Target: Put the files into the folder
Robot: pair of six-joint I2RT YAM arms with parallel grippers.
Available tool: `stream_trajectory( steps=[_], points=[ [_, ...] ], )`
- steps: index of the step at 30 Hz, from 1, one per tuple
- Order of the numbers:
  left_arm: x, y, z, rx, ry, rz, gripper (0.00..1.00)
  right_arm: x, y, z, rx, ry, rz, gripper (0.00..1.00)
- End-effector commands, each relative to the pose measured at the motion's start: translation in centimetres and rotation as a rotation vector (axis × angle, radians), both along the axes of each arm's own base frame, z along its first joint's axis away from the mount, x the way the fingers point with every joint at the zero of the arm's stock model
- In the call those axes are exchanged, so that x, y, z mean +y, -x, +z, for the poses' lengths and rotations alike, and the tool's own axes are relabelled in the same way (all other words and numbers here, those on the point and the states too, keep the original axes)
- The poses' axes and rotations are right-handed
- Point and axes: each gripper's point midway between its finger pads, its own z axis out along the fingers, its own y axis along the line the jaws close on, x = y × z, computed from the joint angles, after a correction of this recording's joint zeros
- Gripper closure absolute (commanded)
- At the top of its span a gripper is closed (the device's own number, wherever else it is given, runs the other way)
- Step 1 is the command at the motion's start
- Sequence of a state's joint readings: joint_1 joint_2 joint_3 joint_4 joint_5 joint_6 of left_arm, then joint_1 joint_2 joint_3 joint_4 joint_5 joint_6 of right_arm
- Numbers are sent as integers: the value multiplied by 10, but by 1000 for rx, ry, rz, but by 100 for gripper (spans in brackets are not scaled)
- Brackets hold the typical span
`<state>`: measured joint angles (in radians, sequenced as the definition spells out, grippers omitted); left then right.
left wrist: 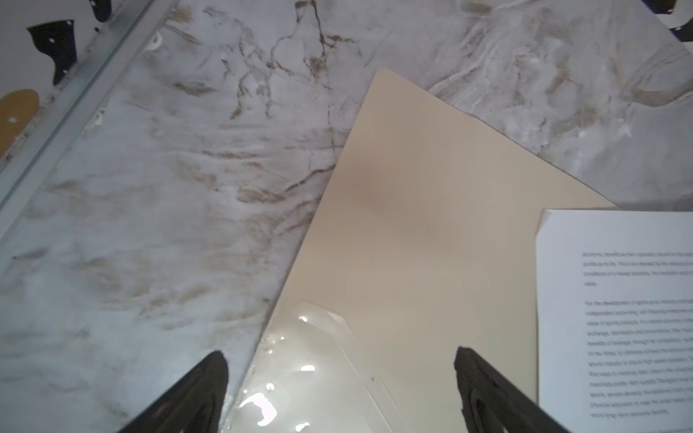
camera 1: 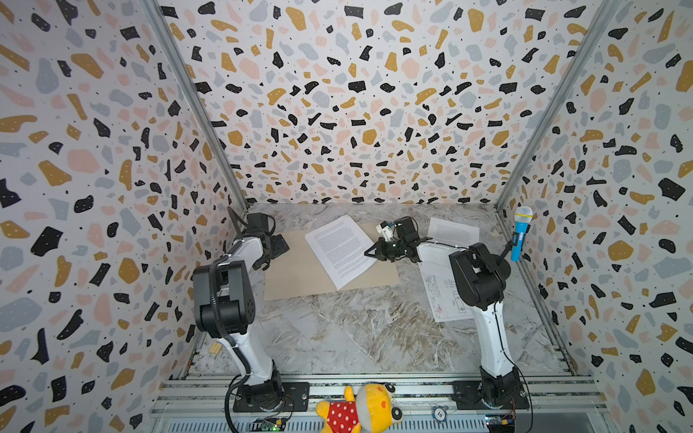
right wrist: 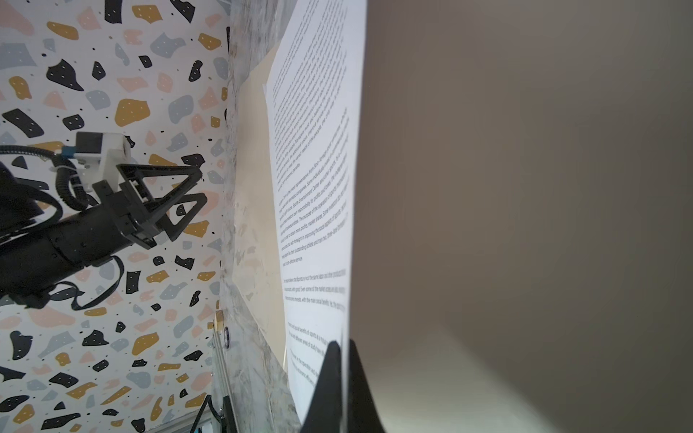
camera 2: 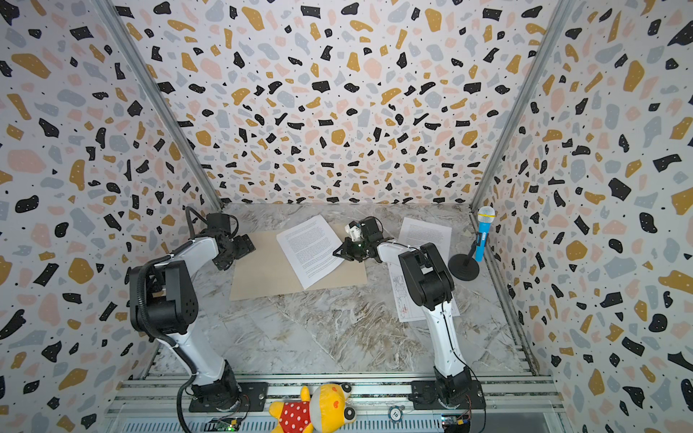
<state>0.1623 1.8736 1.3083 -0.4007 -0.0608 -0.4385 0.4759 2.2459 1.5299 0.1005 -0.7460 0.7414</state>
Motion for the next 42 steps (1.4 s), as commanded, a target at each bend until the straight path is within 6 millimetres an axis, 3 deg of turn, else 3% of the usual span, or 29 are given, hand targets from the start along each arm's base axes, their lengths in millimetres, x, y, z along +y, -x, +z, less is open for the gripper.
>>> stream_trajectory(
  steps=[1,8,15,21,28,32,35,38,42],
  points=[
    [19,-6,-6,49,-65,-15,5,-3,-3,49,-134,-28,-5,100],
    [9,-43,-22,43,2,-149,8,-12,-1,54,-188,7,-25,100],
    [-10,-47,-47,58,107,-207,14,-14,-5,49,-212,37,-39,100],
    [-39,-37,-58,82,147,-262,17,-14,-4,46,-216,57,-54,100],
    [-68,-13,-63,106,166,-302,17,-17,19,43,-192,85,-89,100],
    [-74,5,-66,124,175,-291,17,-27,27,42,-175,95,-132,100],
    [-67,11,-59,130,139,-264,17,-32,31,44,-172,90,-161,100],
    [-64,5,-36,80,131,-235,15,-33,32,46,-156,74,-184,100],
    [-83,-1,-6,8,179,-250,14,-32,32,46,-128,41,-212,100]
  ],
)
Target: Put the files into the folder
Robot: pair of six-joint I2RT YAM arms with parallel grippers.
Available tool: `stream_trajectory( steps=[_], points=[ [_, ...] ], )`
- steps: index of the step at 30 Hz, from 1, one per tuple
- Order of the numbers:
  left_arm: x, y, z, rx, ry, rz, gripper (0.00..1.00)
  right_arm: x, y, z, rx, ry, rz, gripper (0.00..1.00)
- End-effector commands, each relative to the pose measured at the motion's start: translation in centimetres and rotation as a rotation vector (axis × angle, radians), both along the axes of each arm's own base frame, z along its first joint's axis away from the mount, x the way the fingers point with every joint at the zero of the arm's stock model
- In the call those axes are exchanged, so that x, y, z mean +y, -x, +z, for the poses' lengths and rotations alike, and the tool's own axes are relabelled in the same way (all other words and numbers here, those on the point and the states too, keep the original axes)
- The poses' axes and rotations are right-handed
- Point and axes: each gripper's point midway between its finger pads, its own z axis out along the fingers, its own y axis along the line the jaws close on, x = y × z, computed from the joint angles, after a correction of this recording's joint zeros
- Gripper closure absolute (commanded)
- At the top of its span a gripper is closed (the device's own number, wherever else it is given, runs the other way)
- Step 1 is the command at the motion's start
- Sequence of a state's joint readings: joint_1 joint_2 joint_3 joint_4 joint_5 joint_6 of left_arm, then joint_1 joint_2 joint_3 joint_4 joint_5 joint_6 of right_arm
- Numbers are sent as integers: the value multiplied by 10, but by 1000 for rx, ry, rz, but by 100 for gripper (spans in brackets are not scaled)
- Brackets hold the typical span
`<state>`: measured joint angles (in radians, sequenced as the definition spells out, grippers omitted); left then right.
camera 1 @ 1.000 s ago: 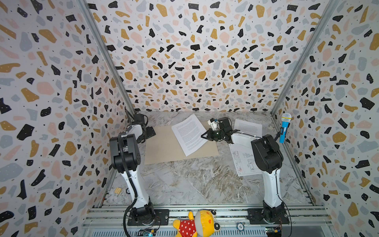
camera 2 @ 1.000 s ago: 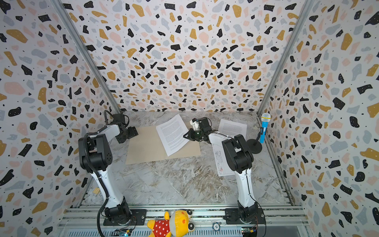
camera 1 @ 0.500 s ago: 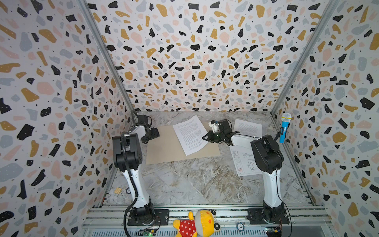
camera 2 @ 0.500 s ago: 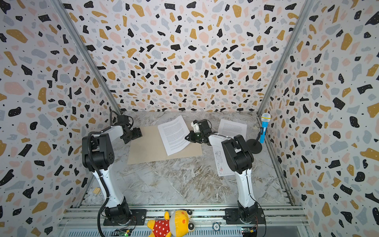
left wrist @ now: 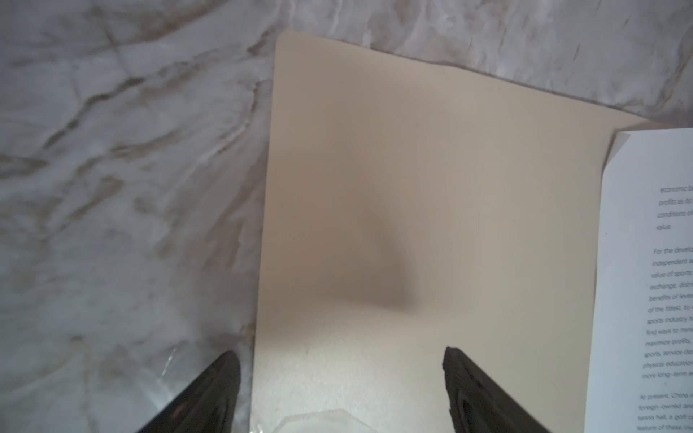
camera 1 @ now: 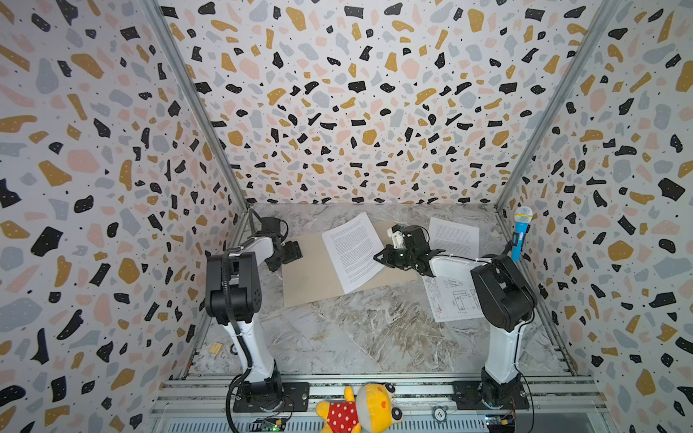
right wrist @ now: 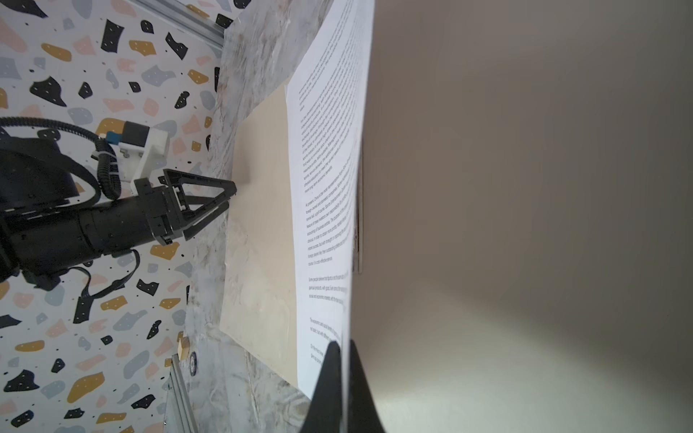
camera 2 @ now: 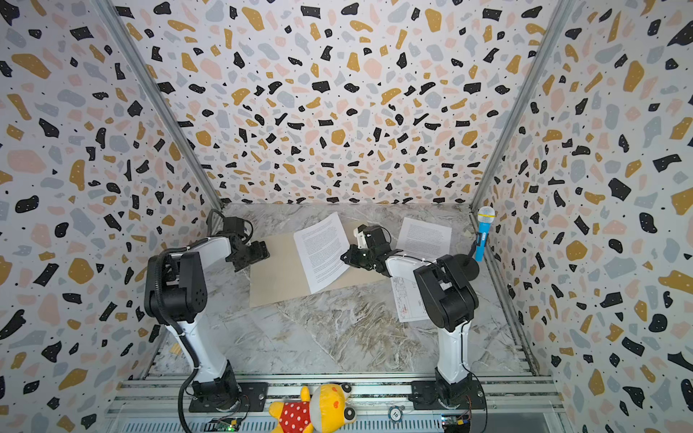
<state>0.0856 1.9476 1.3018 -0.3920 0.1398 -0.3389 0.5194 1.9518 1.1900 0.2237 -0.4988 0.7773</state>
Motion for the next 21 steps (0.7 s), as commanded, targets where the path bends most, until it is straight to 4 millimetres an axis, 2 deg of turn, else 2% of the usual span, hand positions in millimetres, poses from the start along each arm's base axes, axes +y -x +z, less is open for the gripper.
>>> stream_trajectory(
  steps=[1,5,9,14,21],
  points=[
    [-19,3,30,-43,49,5,13,1,-4,22,-19,-61,-48,100],
    [-42,15,38,-76,140,5,12,2,-3,20,5,-82,-65,100],
    [-67,31,37,-74,216,-9,12,-3,1,17,38,-94,-102,100],
    [-106,46,37,-71,334,-45,11,0,8,15,129,-153,-112,100],
    [-134,74,35,-61,430,-53,11,-2,6,24,212,-214,-159,100]
  ],
)
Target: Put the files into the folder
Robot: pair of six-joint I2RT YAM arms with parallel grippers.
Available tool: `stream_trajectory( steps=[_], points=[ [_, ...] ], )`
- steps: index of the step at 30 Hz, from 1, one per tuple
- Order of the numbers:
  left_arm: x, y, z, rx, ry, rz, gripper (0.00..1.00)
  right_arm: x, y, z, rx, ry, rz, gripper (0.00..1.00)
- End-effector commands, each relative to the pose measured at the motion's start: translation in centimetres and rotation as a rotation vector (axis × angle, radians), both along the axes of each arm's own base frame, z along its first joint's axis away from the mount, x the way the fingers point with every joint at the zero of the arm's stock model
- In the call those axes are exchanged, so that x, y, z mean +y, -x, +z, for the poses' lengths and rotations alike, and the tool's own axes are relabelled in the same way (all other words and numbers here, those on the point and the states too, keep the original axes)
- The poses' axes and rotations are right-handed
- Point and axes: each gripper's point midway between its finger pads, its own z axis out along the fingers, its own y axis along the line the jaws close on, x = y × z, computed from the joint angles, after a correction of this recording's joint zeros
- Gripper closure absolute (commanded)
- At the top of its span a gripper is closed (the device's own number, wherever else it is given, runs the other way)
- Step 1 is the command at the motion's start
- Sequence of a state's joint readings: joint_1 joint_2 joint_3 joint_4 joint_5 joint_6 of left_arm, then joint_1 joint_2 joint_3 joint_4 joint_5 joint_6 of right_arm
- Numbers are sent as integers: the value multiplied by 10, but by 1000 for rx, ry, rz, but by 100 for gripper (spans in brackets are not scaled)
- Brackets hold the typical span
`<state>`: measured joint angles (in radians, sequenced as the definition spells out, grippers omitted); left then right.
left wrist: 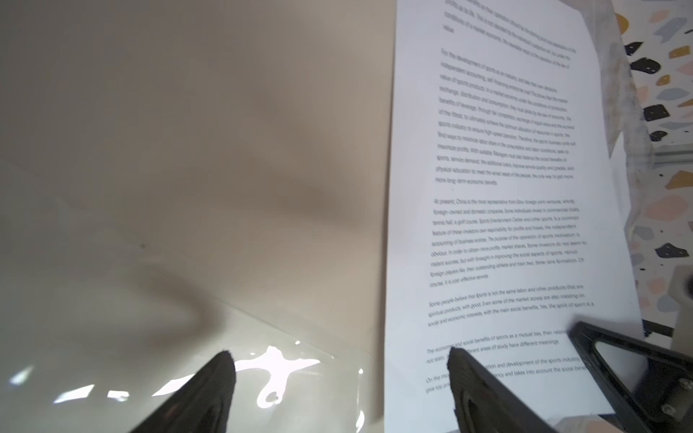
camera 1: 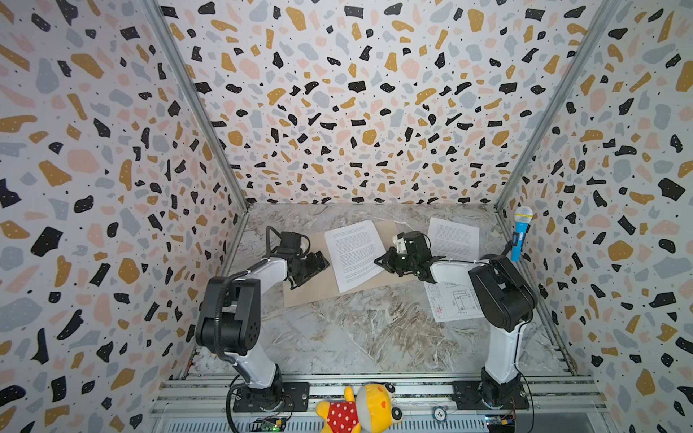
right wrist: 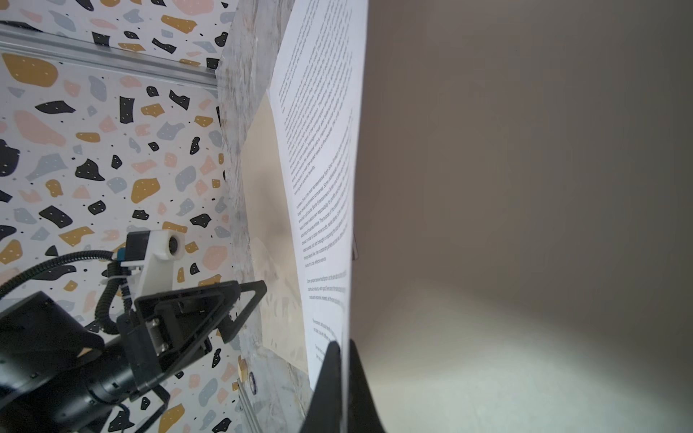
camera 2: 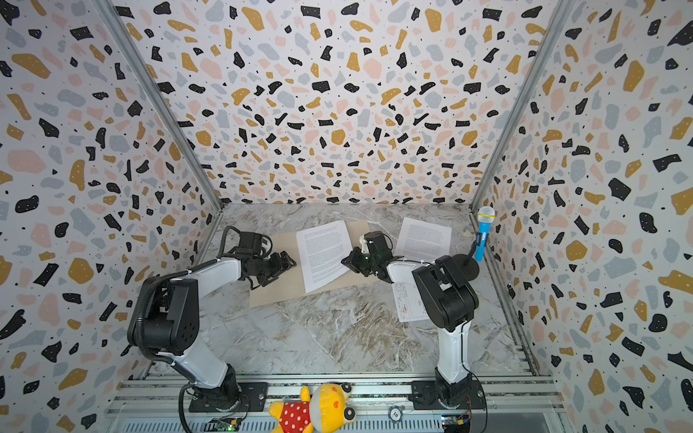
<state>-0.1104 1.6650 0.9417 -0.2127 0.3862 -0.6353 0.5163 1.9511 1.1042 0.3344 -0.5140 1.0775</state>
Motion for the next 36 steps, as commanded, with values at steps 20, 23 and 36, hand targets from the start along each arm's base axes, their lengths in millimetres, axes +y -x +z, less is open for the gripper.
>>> stream_trajectory(
  steps=[20,23,36],
  points=[
    [-48,14,30,-63,367,73,9,6,1,60,78,-205,-88,100],
    [-52,11,31,-61,415,81,9,8,2,61,81,-212,-90,100],
    [-60,15,24,-32,472,79,12,14,2,65,109,-264,-128,100]
  ],
)
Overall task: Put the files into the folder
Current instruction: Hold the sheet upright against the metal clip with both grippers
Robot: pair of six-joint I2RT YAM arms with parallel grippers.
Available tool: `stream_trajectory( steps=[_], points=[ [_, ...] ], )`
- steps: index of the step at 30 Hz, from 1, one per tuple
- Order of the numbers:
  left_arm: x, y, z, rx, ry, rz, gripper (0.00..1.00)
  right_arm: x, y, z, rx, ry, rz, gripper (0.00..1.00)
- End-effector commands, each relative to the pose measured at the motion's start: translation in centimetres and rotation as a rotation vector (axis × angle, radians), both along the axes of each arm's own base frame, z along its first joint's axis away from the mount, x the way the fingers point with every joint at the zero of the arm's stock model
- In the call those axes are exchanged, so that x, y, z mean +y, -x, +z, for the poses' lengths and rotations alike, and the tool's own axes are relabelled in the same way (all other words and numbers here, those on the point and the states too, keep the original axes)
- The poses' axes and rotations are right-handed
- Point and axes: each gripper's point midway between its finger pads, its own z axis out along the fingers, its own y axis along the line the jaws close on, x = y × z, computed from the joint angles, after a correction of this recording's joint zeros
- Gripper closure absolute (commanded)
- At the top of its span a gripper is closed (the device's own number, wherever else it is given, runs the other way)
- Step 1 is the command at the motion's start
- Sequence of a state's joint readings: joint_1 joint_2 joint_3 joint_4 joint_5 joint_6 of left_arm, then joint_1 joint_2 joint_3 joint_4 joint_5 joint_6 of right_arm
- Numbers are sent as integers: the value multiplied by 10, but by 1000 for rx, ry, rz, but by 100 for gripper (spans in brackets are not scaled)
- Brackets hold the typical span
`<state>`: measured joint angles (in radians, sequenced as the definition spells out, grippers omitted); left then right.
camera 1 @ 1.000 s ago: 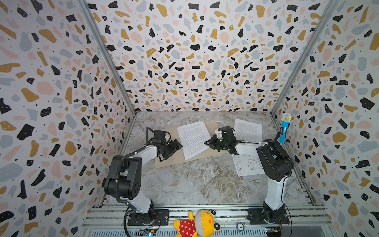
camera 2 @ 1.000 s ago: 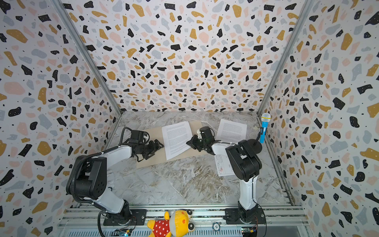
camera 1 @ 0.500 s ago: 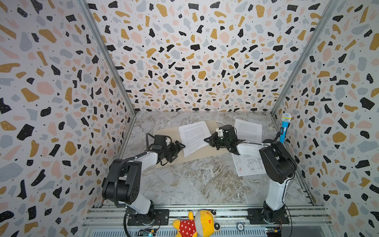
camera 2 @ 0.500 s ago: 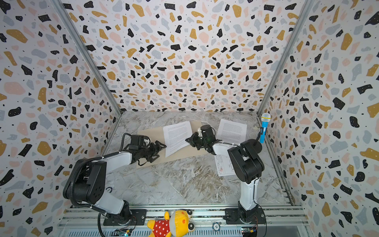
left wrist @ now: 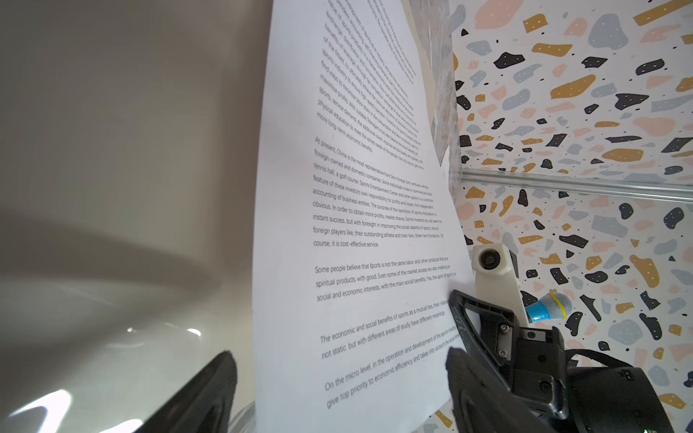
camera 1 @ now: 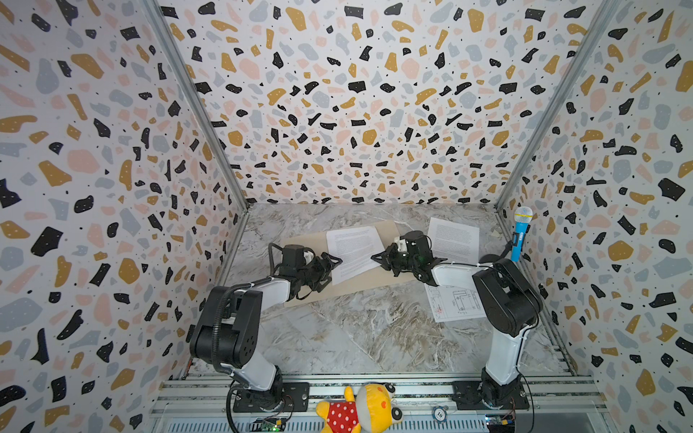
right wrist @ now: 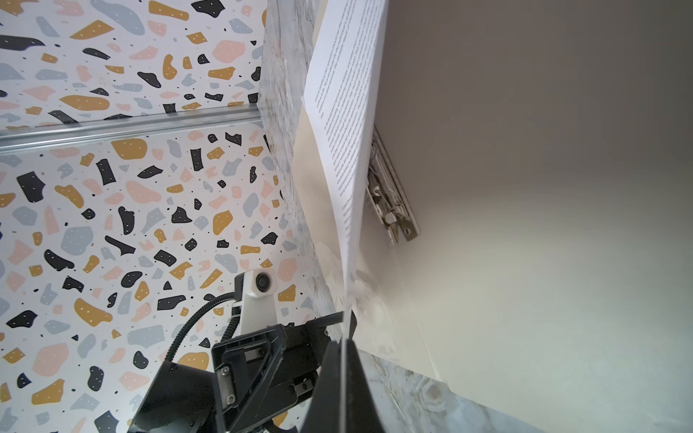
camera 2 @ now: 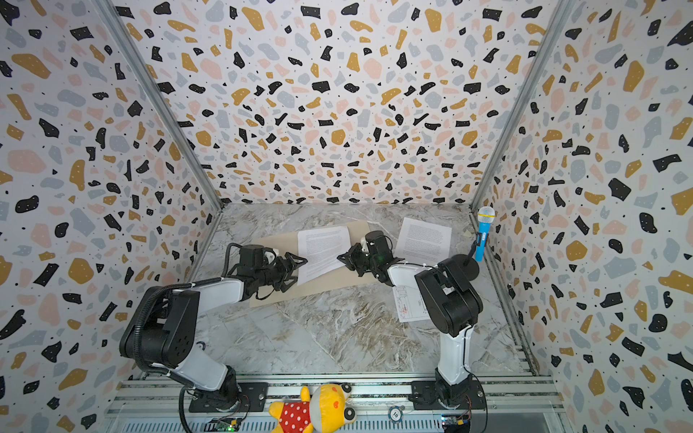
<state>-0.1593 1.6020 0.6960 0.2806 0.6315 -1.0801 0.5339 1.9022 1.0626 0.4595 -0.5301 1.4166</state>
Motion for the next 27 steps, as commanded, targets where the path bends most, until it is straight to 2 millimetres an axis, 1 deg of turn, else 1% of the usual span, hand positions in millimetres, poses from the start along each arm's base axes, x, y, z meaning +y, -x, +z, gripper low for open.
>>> stream_trajectory(
  steps=[1,3,10,15,22,27],
  points=[
    [-6,2,1,-7,37,-11,13,4,-3,35,-58,-57,-14,100],
    [-7,0,4,-15,56,-3,14,5,-4,36,-61,-58,-11,100],
    [-11,-12,10,-32,100,10,21,8,-2,33,-53,-68,-5,100],
    [-12,-14,8,-26,120,16,25,7,-2,32,-54,-70,-14,100],
    [-12,-19,14,-44,170,50,30,8,-2,31,-49,-73,-12,100],
    [-12,-21,20,-53,212,73,31,6,1,26,-38,-66,-14,99]
  ],
)
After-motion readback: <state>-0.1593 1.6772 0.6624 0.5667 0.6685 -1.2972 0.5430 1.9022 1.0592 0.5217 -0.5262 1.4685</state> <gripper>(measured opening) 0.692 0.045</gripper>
